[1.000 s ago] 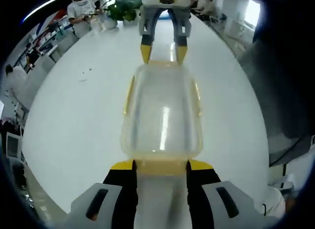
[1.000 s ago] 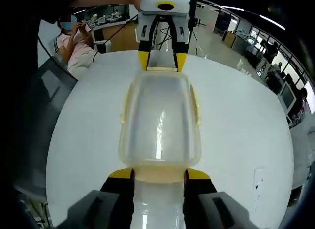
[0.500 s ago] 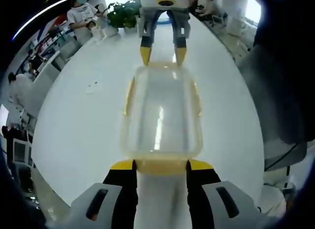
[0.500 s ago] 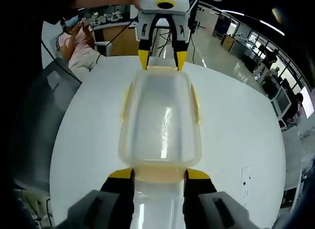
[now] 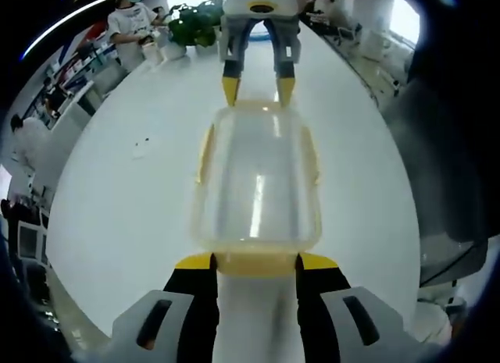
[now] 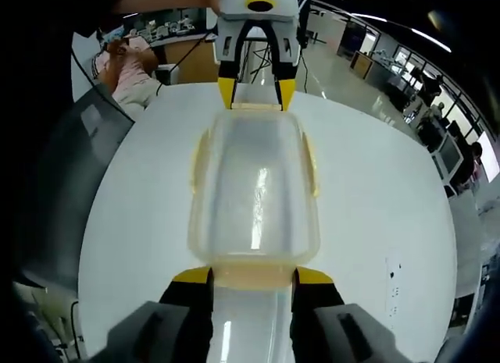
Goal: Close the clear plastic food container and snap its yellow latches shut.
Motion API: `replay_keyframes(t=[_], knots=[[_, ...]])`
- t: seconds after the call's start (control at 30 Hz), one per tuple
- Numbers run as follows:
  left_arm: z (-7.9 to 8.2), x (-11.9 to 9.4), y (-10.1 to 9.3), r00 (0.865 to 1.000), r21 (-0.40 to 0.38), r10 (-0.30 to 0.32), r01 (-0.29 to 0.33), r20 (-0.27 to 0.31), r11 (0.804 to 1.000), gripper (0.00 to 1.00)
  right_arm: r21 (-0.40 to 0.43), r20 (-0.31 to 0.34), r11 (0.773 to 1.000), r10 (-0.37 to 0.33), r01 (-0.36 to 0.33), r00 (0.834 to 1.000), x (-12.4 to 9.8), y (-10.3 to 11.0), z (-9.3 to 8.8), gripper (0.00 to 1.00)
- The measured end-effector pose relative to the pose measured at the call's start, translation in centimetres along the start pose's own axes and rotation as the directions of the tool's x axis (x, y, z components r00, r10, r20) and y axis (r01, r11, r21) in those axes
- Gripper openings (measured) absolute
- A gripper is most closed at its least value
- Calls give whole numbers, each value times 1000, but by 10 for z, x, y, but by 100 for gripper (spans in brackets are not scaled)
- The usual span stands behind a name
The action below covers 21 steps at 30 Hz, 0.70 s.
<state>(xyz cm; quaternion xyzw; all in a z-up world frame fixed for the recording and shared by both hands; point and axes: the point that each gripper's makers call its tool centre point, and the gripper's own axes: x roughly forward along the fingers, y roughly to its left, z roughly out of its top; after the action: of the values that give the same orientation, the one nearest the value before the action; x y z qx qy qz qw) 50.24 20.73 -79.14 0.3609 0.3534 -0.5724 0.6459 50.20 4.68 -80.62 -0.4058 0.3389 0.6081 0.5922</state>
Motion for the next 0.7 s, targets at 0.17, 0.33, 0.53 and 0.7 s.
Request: replay_keyframes(t=[0.17,0.33,0.53,0.7], knots=[[13,13,0,1000,-10,-9,9,5,1000,35,8,-4,1000,5,-5,1000,-8,2,-16,36],[27,22,-1,1000,-6,-13,13,12,1000,35,17,-9,1000,3,-3,1000,-14,4,-31,36],[39,31,-4,1000,6,-23,23,15,1000,35,28,-18,1000,3,-3,1000,-20,8,-47,36],[50,34,-4,1000,12,-23,23,19,1000,35,31,-17,1000,1,0,1000,-25,8,-55,36]])
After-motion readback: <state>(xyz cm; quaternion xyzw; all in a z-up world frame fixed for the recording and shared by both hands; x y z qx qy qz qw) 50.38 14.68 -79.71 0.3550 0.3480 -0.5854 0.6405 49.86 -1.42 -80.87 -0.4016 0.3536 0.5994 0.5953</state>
